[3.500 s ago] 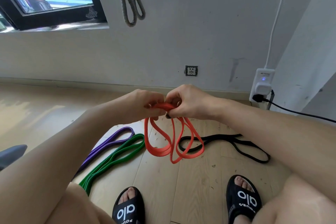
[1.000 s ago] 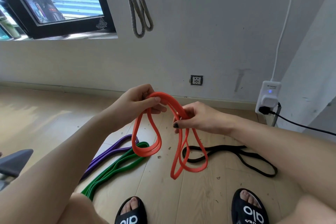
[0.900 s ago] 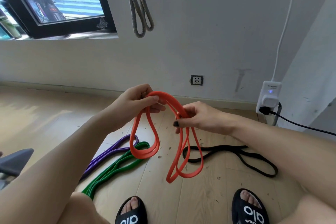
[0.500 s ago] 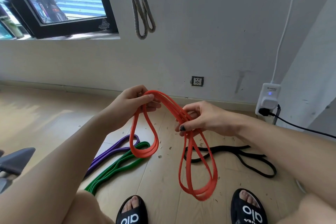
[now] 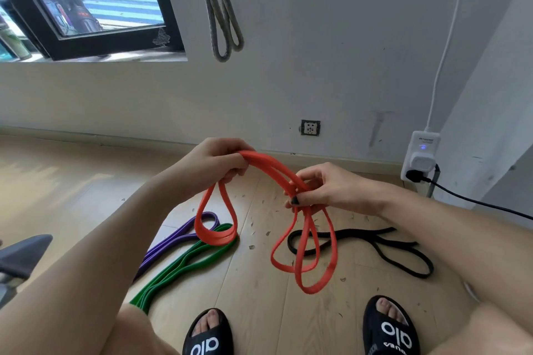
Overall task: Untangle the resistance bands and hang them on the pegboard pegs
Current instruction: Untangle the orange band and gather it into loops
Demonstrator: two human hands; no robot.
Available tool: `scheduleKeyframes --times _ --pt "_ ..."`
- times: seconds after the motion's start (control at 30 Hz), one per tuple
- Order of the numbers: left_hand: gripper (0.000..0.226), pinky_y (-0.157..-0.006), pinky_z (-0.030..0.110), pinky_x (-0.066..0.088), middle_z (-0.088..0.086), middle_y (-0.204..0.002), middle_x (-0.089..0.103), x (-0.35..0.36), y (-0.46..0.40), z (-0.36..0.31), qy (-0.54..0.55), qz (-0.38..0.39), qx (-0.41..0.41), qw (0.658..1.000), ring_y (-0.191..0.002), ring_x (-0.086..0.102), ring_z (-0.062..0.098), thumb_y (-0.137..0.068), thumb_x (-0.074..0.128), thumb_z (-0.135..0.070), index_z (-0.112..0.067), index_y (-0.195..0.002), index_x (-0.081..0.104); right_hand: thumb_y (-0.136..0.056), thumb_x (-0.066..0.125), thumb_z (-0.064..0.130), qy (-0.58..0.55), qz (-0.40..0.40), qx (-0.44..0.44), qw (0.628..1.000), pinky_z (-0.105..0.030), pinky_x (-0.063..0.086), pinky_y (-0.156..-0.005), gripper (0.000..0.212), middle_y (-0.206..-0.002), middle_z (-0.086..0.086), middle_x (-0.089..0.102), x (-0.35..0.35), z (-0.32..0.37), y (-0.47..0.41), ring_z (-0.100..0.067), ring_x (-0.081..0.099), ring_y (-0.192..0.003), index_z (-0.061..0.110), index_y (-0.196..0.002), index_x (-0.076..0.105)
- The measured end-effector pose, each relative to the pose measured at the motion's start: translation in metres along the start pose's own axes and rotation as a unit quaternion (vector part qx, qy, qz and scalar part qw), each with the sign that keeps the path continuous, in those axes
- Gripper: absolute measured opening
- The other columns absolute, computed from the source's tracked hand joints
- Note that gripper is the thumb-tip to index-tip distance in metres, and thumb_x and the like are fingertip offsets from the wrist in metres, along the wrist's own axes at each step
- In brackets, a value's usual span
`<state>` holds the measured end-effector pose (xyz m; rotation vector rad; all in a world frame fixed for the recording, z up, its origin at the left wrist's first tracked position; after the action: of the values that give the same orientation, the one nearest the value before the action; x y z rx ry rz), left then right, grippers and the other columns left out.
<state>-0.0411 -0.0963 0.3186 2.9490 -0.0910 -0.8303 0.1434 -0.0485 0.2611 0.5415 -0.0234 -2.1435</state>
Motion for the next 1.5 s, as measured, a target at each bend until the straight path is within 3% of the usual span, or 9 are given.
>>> scheduleKeyframes --times 0.1,0.23,0.43,0.67,0.97,1.07,1.17,1.3,1.5 --pt "0.011 -0.061 0.029 0.041 0.008 -0.071 0.055 0.003 0.001 -0.002 -0.033 0.034 0.011 0.999 -0.064 0.048 0.016 -0.096 0.068 -0.026 -0.019 -0.094 0.076 -0.096 0.071 0.02 0.017 0.003 0.004 1.0 -0.041 0.059 -0.096 0.017 -0.106 -0.004 0.078 -0.001 -0.003 0.0 -0.017 0.075 -0.1 0.014 -0.111 0.074" --pt "0.037 -0.063 0.034 0.045 0.02 -0.077 0.06 0.002 -0.001 -0.002 -0.085 0.025 0.022 0.996 -0.062 0.05 0.019 -0.079 0.066 -0.056 -0.023 -0.09 0.076 -0.095 0.072 0.018 0.032 0.001 0.008 0.999 -0.036 0.058 -0.096 0.014 -0.1 -0.002 0.079 -0.004 -0.007 -0.002 -0.016 0.076 -0.096 0.013 -0.107 0.076" --pt "0.032 -0.054 0.026 0.043 -0.002 -0.065 0.059 -0.003 -0.006 -0.007 -0.07 0.019 0.032 0.997 -0.057 0.048 0.015 -0.082 0.066 -0.048 -0.019 -0.092 0.074 -0.092 0.074 0.018 0.057 -0.036 -0.006 0.998 -0.036 0.057 -0.094 0.008 -0.093 0.0 0.079 -0.014 -0.006 -0.003 -0.015 0.074 -0.094 0.016 -0.1 0.078" --pt "0.013 -0.058 0.03 0.041 0.005 -0.067 0.063 -0.012 -0.012 -0.015 -0.185 -0.018 0.069 0.98 -0.055 0.048 0.008 -0.091 0.068 -0.041 -0.031 -0.087 0.074 -0.086 0.079 0.022 0.099 -0.077 -0.016 0.992 -0.036 0.058 -0.084 0.01 -0.09 -0.001 0.075 -0.02 -0.008 -0.007 -0.017 0.072 -0.087 0.025 -0.09 0.071" --pt "0.042 -0.052 0.026 0.042 0.001 -0.079 0.075 -0.014 -0.019 -0.054 -0.128 0.011 0.095 0.987 -0.057 0.052 0.017 -0.077 0.063 -0.057 -0.02 -0.094 0.077 -0.094 0.05 -0.001 0.172 -0.091 -0.045 0.98 -0.023 0.045 -0.074 0.034 -0.096 0.004 0.059 0.0 0.011 -0.015 -0.009 0.056 -0.085 0.029 -0.106 0.059" --pt "0.036 -0.054 0.03 0.044 0.0 -0.079 0.074 -0.025 -0.026 -0.065 -0.095 -0.017 0.096 0.991 -0.059 0.052 0.019 -0.078 0.065 -0.053 -0.022 -0.094 0.076 -0.101 0.044 0.011 0.097 -0.118 -0.066 0.986 -0.042 0.052 -0.078 0.021 -0.091 -0.008 0.064 0.0 0.025 -0.018 -0.026 0.059 -0.083 0.026 -0.1 0.059" --pt "0.022 -0.054 0.028 0.041 -0.001 -0.074 0.071 -0.039 -0.033 -0.074 -0.033 -0.056 0.094 0.993 -0.056 0.048 0.015 -0.088 0.068 -0.042 -0.022 -0.092 0.076 -0.104 0.036 0.035 -0.003 -0.142 -0.084 0.986 -0.038 0.049 -0.095 0.03 -0.111 -0.004 0.065 -0.01 0.039 -0.023 -0.022 0.06 -0.108 0.023 -0.12 0.059" --pt "0.02 -0.052 0.026 0.036 -0.01 -0.058 0.059 -0.053 -0.048 -0.085 0.035 -0.084 0.087 0.992 -0.053 0.041 0.011 -0.095 0.068 -0.031 -0.012 -0.088 0.074 -0.088 0.057 0.07 -0.003 -0.187 -0.091 0.978 -0.042 0.048 -0.099 0.051 -0.122 0.007 0.063 -0.028 0.052 -0.041 -0.018 0.058 -0.116 0.035 -0.125 0.055" --pt "0.017 -0.05 0.024 0.034 -0.007 -0.064 0.063 -0.069 -0.088 -0.1 0.089 -0.085 0.096 0.988 -0.053 0.039 0.01 -0.096 0.067 -0.025 -0.009 -0.094 0.074 -0.091 0.072 0.045 -0.027 -0.301 -0.101 0.948 -0.032 0.048 -0.094 0.016 -0.104 0.013 0.072 -0.052 0.067 -0.079 -0.007 0.065 -0.101 0.033 -0.098 0.062"
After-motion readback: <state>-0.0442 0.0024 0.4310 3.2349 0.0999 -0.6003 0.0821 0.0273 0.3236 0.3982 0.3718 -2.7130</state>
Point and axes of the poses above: each hand's wrist, its own y-axis away from the middle knuckle, its own x-axis out of the palm, z = x × y, the point moved 8 cm from there along -y, towards the middle knuckle
